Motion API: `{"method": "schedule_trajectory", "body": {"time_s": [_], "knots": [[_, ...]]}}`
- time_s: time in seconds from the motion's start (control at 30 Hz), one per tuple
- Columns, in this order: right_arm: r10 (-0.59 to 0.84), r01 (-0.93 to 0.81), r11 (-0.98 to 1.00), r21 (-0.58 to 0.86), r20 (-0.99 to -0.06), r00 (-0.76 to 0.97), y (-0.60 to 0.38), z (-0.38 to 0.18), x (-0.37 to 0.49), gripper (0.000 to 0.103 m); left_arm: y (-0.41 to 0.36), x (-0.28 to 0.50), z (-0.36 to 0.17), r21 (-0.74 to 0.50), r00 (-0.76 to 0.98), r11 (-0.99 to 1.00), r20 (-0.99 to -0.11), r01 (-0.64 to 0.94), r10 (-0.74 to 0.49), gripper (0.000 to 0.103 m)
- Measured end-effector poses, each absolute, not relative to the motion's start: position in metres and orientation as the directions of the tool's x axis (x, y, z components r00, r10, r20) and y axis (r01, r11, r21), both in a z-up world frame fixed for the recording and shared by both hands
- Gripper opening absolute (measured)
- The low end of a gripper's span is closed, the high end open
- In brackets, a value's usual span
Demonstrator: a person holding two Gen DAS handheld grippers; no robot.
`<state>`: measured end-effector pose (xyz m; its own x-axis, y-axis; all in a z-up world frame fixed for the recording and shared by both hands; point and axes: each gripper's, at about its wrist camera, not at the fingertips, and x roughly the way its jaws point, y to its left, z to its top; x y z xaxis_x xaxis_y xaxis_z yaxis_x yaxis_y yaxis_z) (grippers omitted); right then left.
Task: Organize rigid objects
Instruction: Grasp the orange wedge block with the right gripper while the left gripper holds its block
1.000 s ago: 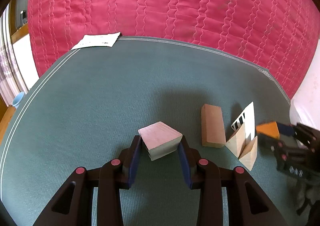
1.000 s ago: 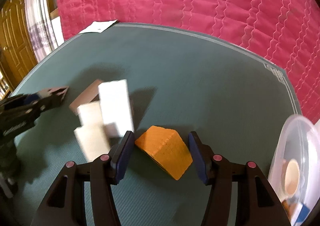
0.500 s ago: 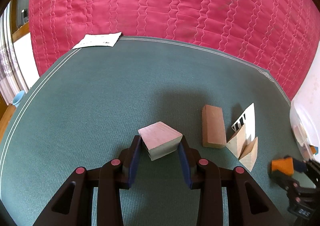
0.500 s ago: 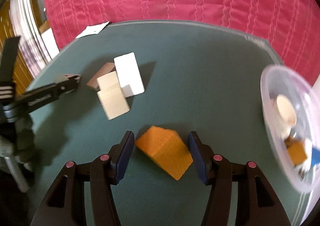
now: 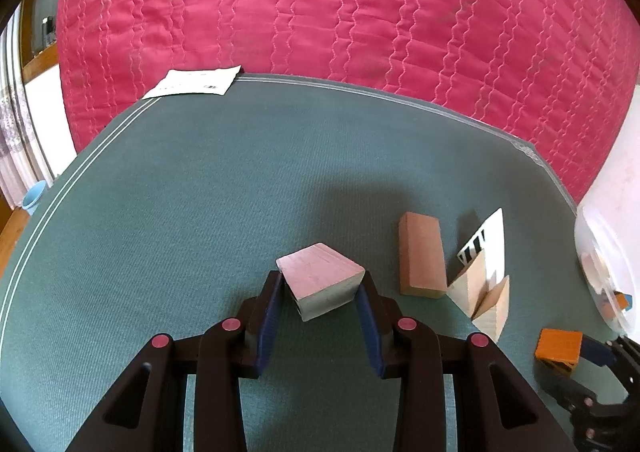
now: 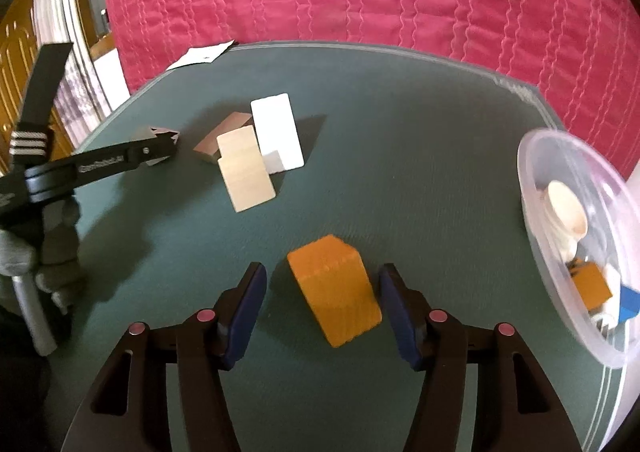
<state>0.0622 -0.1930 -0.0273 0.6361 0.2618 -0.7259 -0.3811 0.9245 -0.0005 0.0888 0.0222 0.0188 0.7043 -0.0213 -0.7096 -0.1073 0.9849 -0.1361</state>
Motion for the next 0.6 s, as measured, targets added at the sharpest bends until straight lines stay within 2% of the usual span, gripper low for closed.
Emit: {"method": "schedule_trajectory", "body": {"time_s": [0.03,0.2,0.6], "knots": [[0.249,-0.381,0.925,-0.019,-0.725,0.642,-0.191,-0.029,0.063,0.054,0.022,0.088,0.020,-0.139,0.706,0.985,-0.707,-0.103,-0.026,0.039],[0.222,-0.379,0.923,-0.066,-0.714,0.664,-0.186,-0.028,0.060,0.035,0.018,0.087,0.022,-0.165,0.708,0.983,-0.703,-0.075,-0.064,0.039],[0.249,-0.317,0.948,0.025,-0.679,0.691,-0.212,-0.011,0.043,0.033,0.011,0.083,0.025,-0.220,0.717,0.975,-0.682,-0.020,-0.140,0.039]]}}
